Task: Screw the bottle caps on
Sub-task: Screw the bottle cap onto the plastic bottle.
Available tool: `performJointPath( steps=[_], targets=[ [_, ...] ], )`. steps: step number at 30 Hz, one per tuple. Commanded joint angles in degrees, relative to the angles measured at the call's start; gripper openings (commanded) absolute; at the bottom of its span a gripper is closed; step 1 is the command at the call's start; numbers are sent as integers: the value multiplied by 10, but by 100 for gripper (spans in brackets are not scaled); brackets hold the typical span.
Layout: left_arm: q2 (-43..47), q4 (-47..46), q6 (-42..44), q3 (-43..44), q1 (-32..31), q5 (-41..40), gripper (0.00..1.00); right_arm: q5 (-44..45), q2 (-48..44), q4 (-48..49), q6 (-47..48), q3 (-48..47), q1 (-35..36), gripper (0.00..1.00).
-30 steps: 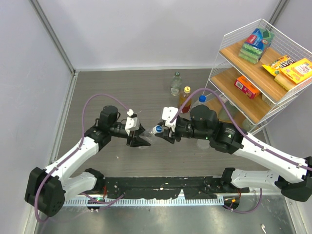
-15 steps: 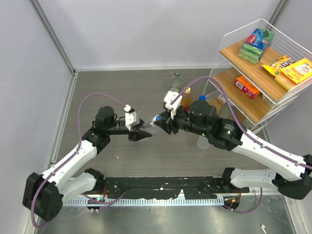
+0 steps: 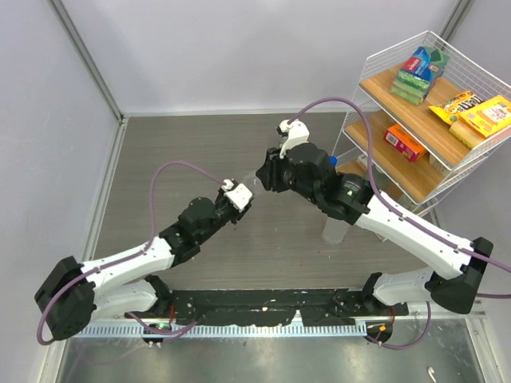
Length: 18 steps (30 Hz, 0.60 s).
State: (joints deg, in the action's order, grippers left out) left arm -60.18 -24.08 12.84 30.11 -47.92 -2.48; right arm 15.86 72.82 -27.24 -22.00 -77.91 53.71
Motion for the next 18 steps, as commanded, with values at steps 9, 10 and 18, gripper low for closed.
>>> performJointPath(
  steps=[9,10,18],
  targets=[
    [-114,-365,98,10,-85,-278,0,81,90,62,-189,-23,-20,2],
    [-114,-362,97,9,-84,-280,0,78,91,62,-189,-26,-21,9],
    [-50,-254,32,-23,-77,-215,0,51,74,105,-148,-11,-21,51]
  ],
)
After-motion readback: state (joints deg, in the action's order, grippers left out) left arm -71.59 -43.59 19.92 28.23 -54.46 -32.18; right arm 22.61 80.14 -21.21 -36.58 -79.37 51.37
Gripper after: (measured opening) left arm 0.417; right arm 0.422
